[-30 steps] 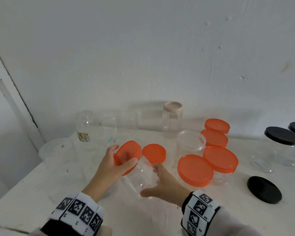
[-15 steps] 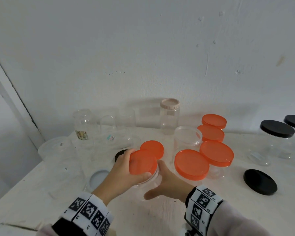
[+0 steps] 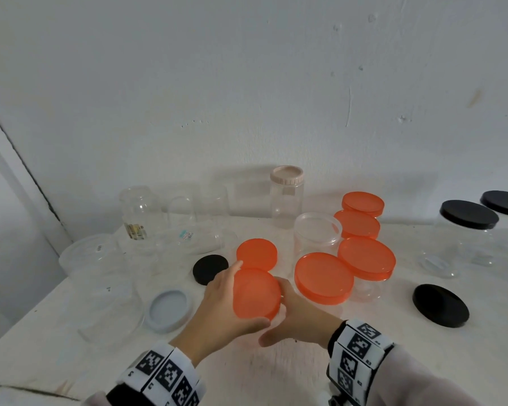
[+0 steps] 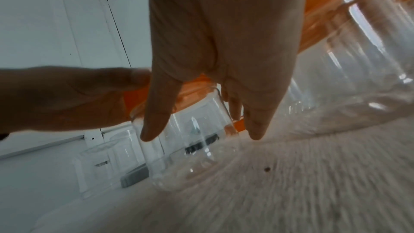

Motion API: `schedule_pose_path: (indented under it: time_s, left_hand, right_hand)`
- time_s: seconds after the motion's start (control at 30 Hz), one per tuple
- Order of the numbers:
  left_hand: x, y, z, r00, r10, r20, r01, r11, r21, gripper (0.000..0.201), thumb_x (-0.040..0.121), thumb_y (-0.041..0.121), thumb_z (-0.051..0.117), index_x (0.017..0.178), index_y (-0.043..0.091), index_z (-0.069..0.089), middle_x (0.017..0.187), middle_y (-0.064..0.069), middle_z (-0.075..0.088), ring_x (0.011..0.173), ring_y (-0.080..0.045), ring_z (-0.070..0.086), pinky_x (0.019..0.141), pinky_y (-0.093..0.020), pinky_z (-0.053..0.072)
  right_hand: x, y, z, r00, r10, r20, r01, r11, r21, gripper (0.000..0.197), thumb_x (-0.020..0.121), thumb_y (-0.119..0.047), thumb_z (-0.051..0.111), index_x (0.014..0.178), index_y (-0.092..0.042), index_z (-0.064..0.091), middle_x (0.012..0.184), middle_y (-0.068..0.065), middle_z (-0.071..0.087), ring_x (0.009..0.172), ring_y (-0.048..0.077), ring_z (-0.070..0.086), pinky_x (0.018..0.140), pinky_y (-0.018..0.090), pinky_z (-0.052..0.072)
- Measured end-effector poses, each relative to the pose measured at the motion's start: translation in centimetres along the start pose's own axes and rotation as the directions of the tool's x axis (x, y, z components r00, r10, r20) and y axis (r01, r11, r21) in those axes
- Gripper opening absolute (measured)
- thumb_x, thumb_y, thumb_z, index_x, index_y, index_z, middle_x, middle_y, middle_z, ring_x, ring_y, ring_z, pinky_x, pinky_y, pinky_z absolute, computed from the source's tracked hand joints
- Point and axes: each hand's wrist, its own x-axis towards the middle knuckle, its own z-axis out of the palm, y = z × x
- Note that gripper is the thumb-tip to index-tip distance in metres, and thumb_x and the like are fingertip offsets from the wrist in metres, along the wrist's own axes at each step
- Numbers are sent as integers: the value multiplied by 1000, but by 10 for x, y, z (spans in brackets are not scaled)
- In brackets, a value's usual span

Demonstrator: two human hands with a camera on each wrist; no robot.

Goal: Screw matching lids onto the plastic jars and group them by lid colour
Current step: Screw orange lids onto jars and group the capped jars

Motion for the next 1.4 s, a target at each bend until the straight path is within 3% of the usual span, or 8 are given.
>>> schedule_pose_path:
  time_s: [0.2, 0.37, 0.57, 0.77, 0.93, 1.13, 1.23, 1.4]
  left_hand:
    - [0, -16, -8, 986, -61, 157, 97, 967, -235, 142, 49, 49, 88, 144, 44, -18, 135, 20, 21, 120, 1, 39, 93, -14, 41]
    - [3, -28, -4, 970, -68, 235, 145, 934, -327, 134, 65, 16, 88, 146, 41, -15, 127, 31, 24, 113, 3, 44, 82, -8, 44]
    - [6, -28, -4, 965, -82, 248, 161, 935, -316, 121, 58, 20, 88, 145, 32, 6, 138, 12, 33, 125, -9, 42, 91, -14, 44]
    - [4, -34, 0, 969, -69, 237, 149, 927, -343, 106, 62, 21, 90, 136, 39, 16, 137, 17, 36, 126, -7, 43, 103, -26, 43]
    - [3, -37, 0, 972, -69, 225, 154, 910, -385, 104, 59, 22, 90, 135, 40, 22, 138, 13, 41, 128, -10, 43, 106, -36, 43]
    - [2, -34, -1, 972, -67, 226, 144, 928, -345, 109, 60, 25, 90, 138, 39, 16, 140, 13, 38, 130, -10, 42, 108, -33, 41]
    - [1, -33, -1, 974, -42, 222, 118, 932, -344, 109, 65, 21, 88, 141, 40, 13, 140, 13, 40, 128, -8, 44, 107, -30, 42]
    - [2, -35, -1, 973, -68, 219, 144, 924, -354, 105, 65, 21, 88, 139, 38, 17, 141, 10, 41, 130, -10, 42, 109, -36, 41]
  right_hand:
    - [-11, -30, -19, 990, -114, 82, 128, 973, -193, 125, 66, -29, 85, 150, -39, -7, 157, -15, 2, 136, 11, 21, 102, 27, 28]
    - [3, -68, -27, 962, -83, 259, 212, 827, -521, 108, 73, -27, 82, 151, -34, 8, 153, -12, 13, 138, 17, 21, 111, 40, 30]
    - [22, -94, -24, 949, 43, 313, 220, 621, -752, 104, 70, -33, 82, 149, -41, 14, 150, -7, 24, 136, 24, 26, 104, 55, 37]
    - [28, -90, -24, 963, 98, 252, 145, 600, -787, 109, 65, -59, 78, 149, -42, 11, 148, -4, 22, 134, 26, 30, 102, 53, 39]
    - [25, -86, -10, 989, 107, 103, 14, 621, -784, 110, 58, -82, 65, 142, -21, 29, 130, 4, 39, 103, 24, 46, 90, 43, 48]
    - [23, -103, -13, 955, 173, 239, 111, 539, -835, 112, 66, -59, 79, 149, -45, 5, 151, 3, 21, 138, 35, 24, 101, 61, 35]
    - [25, -105, -14, 946, 135, 294, 179, 540, -823, 98, 69, -49, 79, 143, -54, 15, 142, -1, 28, 131, 31, 28, 95, 60, 39]
    - [28, -98, -11, 969, 106, 224, 128, 560, -819, 97, 68, -69, 70, 146, -45, 18, 137, 3, 32, 126, 33, 35, 94, 52, 43]
